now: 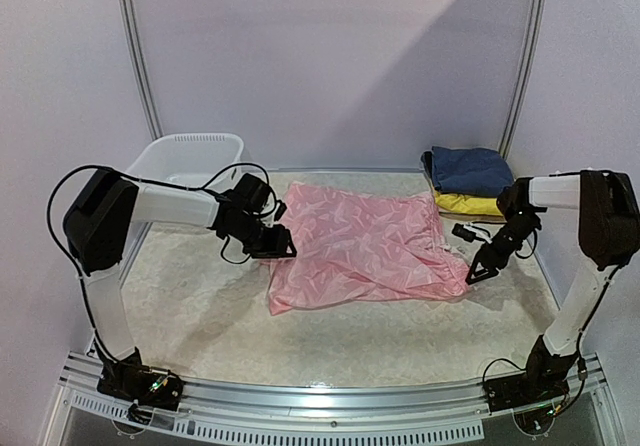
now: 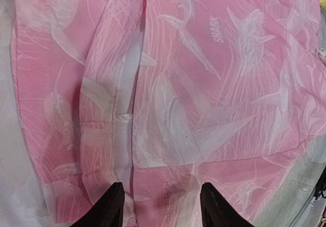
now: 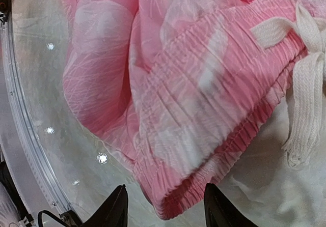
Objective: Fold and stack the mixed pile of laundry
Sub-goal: Adjust the crumpled shorts at the center of the board, then pick up the crumpled shorts from the center of the board.
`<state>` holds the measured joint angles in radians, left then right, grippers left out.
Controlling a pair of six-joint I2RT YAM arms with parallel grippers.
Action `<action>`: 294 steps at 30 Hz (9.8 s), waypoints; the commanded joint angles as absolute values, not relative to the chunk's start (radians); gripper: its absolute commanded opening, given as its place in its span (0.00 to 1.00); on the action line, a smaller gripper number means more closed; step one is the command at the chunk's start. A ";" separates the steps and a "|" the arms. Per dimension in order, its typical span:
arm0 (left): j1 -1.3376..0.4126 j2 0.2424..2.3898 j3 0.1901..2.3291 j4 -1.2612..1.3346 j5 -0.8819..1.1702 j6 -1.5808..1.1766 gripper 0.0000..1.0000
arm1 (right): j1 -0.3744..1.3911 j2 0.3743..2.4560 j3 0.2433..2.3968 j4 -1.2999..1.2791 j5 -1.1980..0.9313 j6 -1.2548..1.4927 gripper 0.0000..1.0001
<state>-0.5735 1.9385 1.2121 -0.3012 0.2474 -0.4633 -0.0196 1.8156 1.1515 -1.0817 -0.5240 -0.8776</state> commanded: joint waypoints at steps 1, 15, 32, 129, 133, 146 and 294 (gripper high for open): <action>-0.558 1.977 1.246 -0.293 0.248 -0.464 0.51 | -0.016 1.844 1.168 -1.106 -0.578 -0.874 0.50; -0.557 2.046 1.293 -0.207 0.402 -0.480 0.19 | -0.015 1.931 1.187 -1.156 -0.619 -0.886 0.06; -0.561 1.589 1.014 -0.155 0.349 -0.472 0.00 | -0.050 1.852 1.196 -1.239 -0.667 -0.899 0.04; -0.666 1.738 1.414 -0.628 0.023 -0.324 0.50 | 0.058 2.065 1.726 -1.098 -0.418 -0.442 0.55; -0.606 1.960 1.670 -0.609 0.104 -0.318 0.50 | 0.056 2.114 1.718 -1.080 -0.421 -0.450 0.59; -0.484 2.498 2.176 -0.495 0.140 -0.338 0.55 | 0.055 2.174 1.683 -1.080 -0.431 -0.548 0.73; -1.130 1.493 1.482 -0.905 -1.047 0.199 0.00 | 0.582 0.911 0.889 -1.305 -0.347 -0.901 0.00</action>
